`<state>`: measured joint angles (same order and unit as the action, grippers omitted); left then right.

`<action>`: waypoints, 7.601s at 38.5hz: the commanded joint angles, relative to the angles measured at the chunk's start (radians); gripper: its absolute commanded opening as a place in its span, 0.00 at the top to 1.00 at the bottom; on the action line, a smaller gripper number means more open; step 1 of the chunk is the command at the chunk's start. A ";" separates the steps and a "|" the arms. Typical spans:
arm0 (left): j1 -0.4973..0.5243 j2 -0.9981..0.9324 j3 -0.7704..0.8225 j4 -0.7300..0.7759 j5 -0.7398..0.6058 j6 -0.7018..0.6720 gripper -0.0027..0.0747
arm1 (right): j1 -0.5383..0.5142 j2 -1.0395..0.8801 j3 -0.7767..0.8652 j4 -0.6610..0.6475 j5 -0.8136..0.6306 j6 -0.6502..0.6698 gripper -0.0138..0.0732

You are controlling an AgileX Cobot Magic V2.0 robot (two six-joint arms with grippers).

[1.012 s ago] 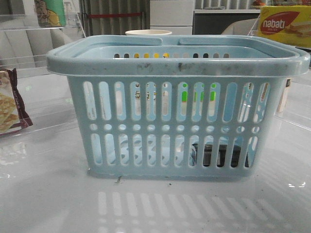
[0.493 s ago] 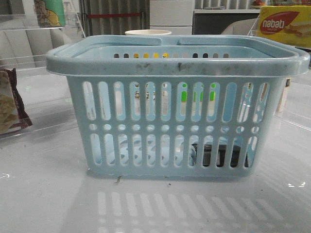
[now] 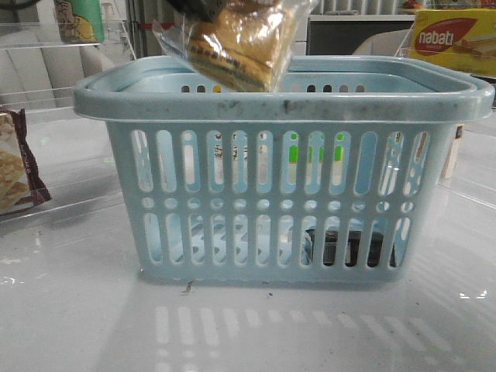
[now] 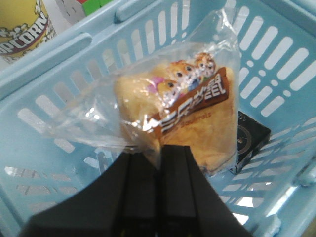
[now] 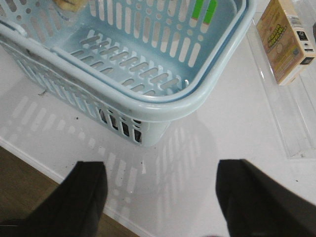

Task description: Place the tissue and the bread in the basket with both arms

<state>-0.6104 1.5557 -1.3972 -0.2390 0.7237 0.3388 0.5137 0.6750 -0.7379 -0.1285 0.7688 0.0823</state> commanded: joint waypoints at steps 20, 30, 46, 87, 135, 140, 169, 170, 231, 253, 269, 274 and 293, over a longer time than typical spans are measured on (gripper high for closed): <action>-0.007 0.004 -0.027 -0.019 -0.099 0.000 0.85 | 0.001 0.001 -0.026 -0.019 -0.063 -0.002 0.19; -0.007 0.004 -0.027 -0.019 -0.123 0.000 0.61 | 0.001 0.001 -0.026 -0.019 -0.063 -0.002 0.19; 0.000 -0.113 -0.035 -0.018 -0.083 0.000 0.33 | 0.001 0.001 -0.026 -0.019 -0.063 -0.002 0.19; 0.018 -0.821 0.536 0.109 -0.055 -0.132 0.36 | 0.001 0.001 -0.026 -0.020 -0.058 -0.002 0.27; 0.537 -1.341 0.997 0.094 -0.446 -0.132 0.84 | 0.001 0.001 -0.026 -0.020 -0.057 -0.002 0.78; 0.610 -1.460 1.106 0.056 -0.483 -0.132 0.84 | 0.001 0.001 -0.026 -0.020 -0.057 -0.002 0.78; 0.572 -1.581 1.405 0.277 -0.736 -0.331 0.84 | 0.001 0.001 -0.026 -0.020 -0.056 -0.002 0.78; 0.572 -1.581 1.405 0.274 -0.736 -0.331 0.84 | 0.001 0.001 -0.026 -0.020 -0.057 -0.002 0.78; 0.572 -1.580 1.405 0.274 -0.736 -0.331 0.84 | -0.537 -0.699 0.749 0.042 -0.777 -0.002 0.78; 0.572 -1.580 1.405 0.274 -0.736 -0.331 0.84 | -0.539 -0.703 0.768 0.048 -0.841 -0.002 0.78; 0.572 -1.580 1.405 0.274 -0.736 -0.331 0.84 | -0.540 -0.703 0.768 0.138 -0.876 -0.082 0.78; 0.572 -1.580 1.405 0.274 -0.736 -0.331 0.84 | -0.540 -0.703 0.768 0.140 -0.872 -0.082 0.78; 0.572 -1.580 1.405 0.274 -0.736 -0.331 0.84 | -0.540 -0.703 0.768 0.140 -0.872 -0.082 0.78</action>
<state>-0.0294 -0.0065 0.0067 0.0340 0.0813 0.0129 -0.0215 -0.0097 0.0296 0.0095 -0.0195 0.0118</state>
